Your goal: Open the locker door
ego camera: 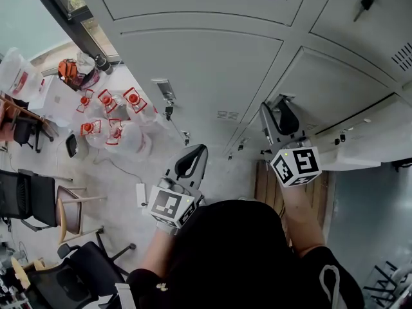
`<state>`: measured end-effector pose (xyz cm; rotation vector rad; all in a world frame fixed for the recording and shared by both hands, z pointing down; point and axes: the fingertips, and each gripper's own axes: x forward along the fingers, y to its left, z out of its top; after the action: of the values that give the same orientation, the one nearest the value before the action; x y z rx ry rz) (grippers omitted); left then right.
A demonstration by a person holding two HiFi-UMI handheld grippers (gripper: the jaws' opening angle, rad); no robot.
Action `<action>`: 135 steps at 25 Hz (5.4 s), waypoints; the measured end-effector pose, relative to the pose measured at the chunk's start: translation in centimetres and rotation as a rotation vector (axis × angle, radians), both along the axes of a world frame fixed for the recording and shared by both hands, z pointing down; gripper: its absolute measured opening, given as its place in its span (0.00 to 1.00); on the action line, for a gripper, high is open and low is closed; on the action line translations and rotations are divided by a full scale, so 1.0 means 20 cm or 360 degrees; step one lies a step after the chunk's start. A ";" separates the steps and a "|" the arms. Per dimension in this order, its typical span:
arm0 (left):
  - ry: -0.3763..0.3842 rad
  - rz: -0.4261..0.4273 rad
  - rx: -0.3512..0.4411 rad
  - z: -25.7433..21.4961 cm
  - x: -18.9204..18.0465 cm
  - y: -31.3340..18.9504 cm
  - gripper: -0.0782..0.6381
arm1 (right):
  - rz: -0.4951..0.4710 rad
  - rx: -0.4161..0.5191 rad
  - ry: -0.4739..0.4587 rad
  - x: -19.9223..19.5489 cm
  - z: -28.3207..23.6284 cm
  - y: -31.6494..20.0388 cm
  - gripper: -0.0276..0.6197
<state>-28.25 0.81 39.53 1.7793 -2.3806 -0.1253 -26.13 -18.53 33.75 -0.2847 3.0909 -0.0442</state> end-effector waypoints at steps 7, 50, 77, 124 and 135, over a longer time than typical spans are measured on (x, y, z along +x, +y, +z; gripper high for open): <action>0.0019 0.0029 -0.0003 0.03 -0.05 0.07 0.15 | 0.0118 -0.0003 0.0006 0.00 0.00 -0.01 0.30; 0.0028 0.0996 -0.0100 0.12 1.07 -0.39 0.15 | 0.0689 -0.0033 -0.0052 1.53 0.01 0.06 0.17; -0.0025 0.1187 -0.0129 0.09 1.39 -0.61 0.15 | 0.1012 -0.0065 -0.0115 1.97 0.01 -0.33 0.13; 0.0003 0.1275 -0.0172 0.19 1.22 -0.23 0.15 | 0.0738 -0.0207 0.0165 1.58 0.40 0.56 0.13; 0.0003 0.1262 -0.0188 0.20 1.20 -0.27 0.15 | 0.0739 -0.0247 0.0151 1.57 0.43 0.51 0.13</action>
<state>-4.16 -4.53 43.48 2.4781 -1.4735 0.1130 5.30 -8.24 42.26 -1.0260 3.0266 -0.2617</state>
